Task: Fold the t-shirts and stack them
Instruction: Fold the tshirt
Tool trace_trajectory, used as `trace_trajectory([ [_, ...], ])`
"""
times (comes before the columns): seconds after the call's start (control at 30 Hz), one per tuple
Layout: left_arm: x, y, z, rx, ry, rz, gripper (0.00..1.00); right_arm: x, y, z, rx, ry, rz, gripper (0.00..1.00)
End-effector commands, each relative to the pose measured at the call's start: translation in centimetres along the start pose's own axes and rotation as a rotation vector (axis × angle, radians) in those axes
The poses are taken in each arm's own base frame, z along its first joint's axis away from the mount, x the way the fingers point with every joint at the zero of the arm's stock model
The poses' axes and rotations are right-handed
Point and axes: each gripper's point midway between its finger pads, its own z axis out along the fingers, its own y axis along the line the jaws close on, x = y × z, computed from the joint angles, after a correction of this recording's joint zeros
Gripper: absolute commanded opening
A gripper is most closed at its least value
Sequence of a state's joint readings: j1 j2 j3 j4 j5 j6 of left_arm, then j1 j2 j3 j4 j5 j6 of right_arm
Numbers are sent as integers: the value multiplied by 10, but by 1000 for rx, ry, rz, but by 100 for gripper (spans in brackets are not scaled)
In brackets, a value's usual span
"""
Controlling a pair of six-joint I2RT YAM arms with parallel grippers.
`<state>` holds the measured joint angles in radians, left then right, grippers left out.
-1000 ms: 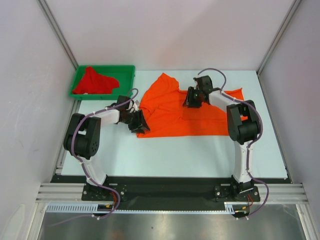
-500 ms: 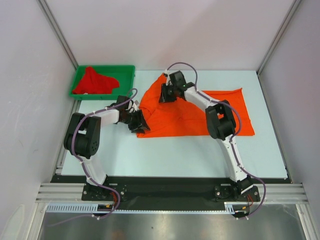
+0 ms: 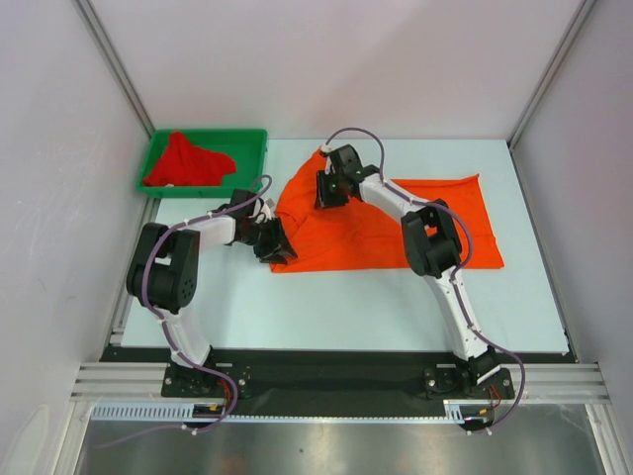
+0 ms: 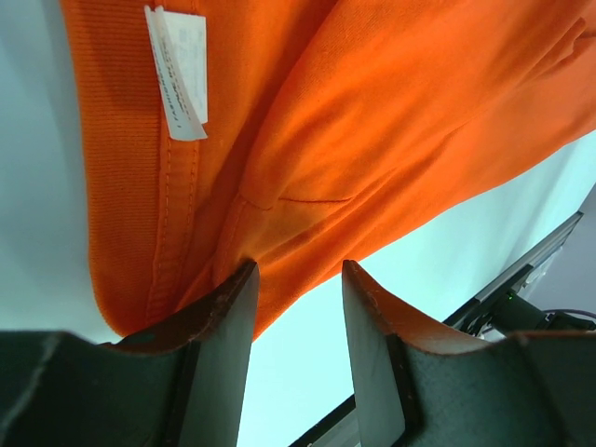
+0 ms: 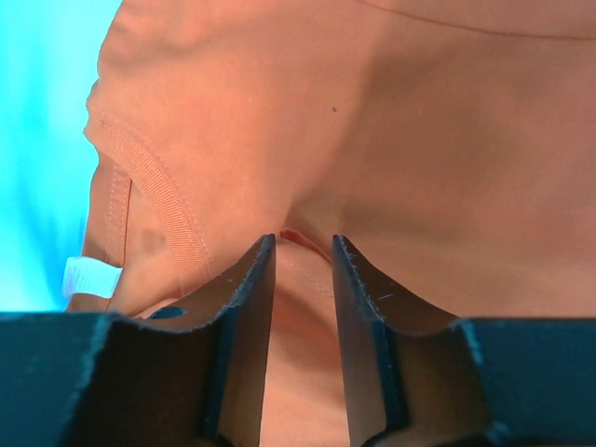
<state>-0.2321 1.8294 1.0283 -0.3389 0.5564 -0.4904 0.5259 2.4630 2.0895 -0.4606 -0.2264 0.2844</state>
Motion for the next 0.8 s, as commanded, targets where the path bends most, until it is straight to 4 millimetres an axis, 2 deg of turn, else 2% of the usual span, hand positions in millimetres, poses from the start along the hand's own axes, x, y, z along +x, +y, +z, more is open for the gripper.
trace_trajectory([
  [0.0,3,12,7,-30,14,-3,48,3,7,7,-5,8,-28,37],
  [0.13,5,12,8,-25,21,-7,48,3,16,9,-23,5,-39,37],
  [0.37,3,11,9,-24,22,-4,48,9,6,16,26,19,-28,35],
  [0.47,5,13,9,-26,29,-8,48,12,1,18,55,25,-24,26],
  [0.53,5,12,9,-26,26,-6,48,6,-3,16,73,8,-24,22],
  [0.67,6,14,9,-29,31,-11,48,-8,-3,9,77,-25,-17,2],
  [0.77,6,14,10,-30,30,-9,48,-23,-3,0,79,-62,-14,0],
])
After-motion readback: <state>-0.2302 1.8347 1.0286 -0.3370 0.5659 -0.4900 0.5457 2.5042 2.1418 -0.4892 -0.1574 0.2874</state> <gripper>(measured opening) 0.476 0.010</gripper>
